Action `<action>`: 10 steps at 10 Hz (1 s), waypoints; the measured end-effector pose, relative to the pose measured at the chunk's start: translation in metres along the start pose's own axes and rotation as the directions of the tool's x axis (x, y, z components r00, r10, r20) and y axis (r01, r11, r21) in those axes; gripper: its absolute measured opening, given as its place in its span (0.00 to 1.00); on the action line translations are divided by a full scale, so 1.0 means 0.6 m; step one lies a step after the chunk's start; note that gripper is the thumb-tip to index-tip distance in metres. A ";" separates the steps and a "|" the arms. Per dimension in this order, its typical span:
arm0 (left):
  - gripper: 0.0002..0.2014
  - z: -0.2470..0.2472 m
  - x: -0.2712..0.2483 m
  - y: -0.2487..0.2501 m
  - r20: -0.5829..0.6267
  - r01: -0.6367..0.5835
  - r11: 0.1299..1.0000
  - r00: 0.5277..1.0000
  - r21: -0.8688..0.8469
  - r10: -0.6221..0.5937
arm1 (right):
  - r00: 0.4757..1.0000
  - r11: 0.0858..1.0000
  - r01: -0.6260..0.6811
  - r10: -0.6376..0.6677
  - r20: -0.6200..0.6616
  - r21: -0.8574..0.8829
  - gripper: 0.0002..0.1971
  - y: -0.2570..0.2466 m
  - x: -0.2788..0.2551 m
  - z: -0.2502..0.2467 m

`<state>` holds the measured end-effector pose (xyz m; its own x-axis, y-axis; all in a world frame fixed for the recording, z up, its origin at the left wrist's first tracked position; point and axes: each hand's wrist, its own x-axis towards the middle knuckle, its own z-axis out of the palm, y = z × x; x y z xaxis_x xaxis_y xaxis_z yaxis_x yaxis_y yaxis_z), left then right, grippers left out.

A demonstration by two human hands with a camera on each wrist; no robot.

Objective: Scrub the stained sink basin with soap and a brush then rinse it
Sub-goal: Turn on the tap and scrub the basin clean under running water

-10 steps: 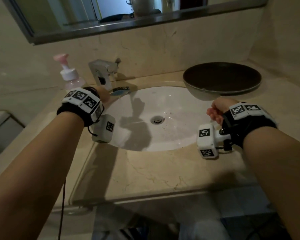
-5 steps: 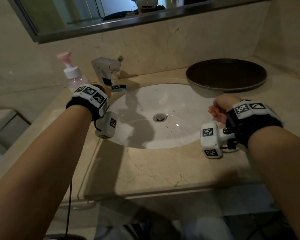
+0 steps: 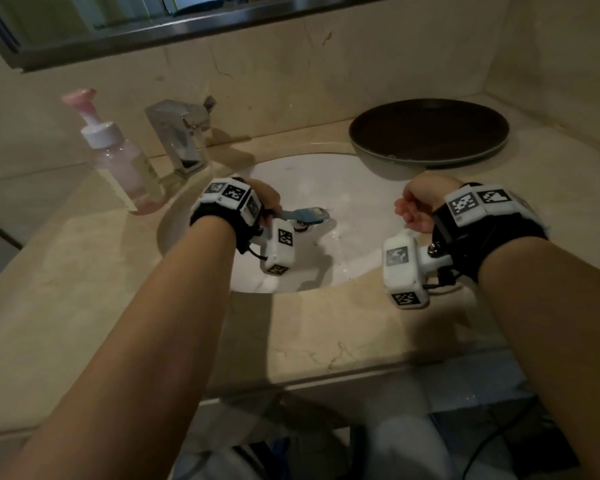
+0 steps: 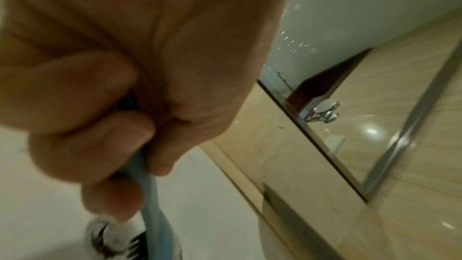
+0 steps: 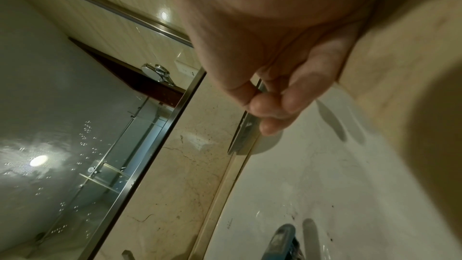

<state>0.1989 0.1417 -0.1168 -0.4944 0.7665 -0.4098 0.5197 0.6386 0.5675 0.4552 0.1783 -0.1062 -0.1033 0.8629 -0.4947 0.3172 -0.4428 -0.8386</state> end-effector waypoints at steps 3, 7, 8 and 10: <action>0.13 0.106 0.059 0.005 0.163 -0.028 0.983 0.987 0.179 -0.001 | 0.999 1.000 -0.022 0.022 0.044 -0.014 0.16 -0.006 -0.007 -0.003; 0.15 0.104 0.065 0.002 -0.043 -0.059 0.750 0.992 0.658 0.116 | 0.996 0.999 -0.039 0.041 0.076 -0.026 0.16 -0.007 -0.006 0.001; 0.18 0.111 0.036 0.027 0.108 -0.172 0.912 0.984 0.372 0.142 | 0.996 0.999 -0.037 0.037 0.079 -0.008 0.17 -0.006 -0.007 0.002; 0.22 0.119 0.035 0.019 0.046 -0.143 0.743 0.988 0.653 0.150 | 0.995 0.999 -0.038 0.038 0.090 0.008 0.16 -0.004 -0.005 0.000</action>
<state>0.2441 0.1699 -0.1700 -0.3785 0.8559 -0.3524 0.9124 0.4091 0.0139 0.4549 0.1769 -0.1029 -0.1760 0.8202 -0.5444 0.3130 -0.4777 -0.8209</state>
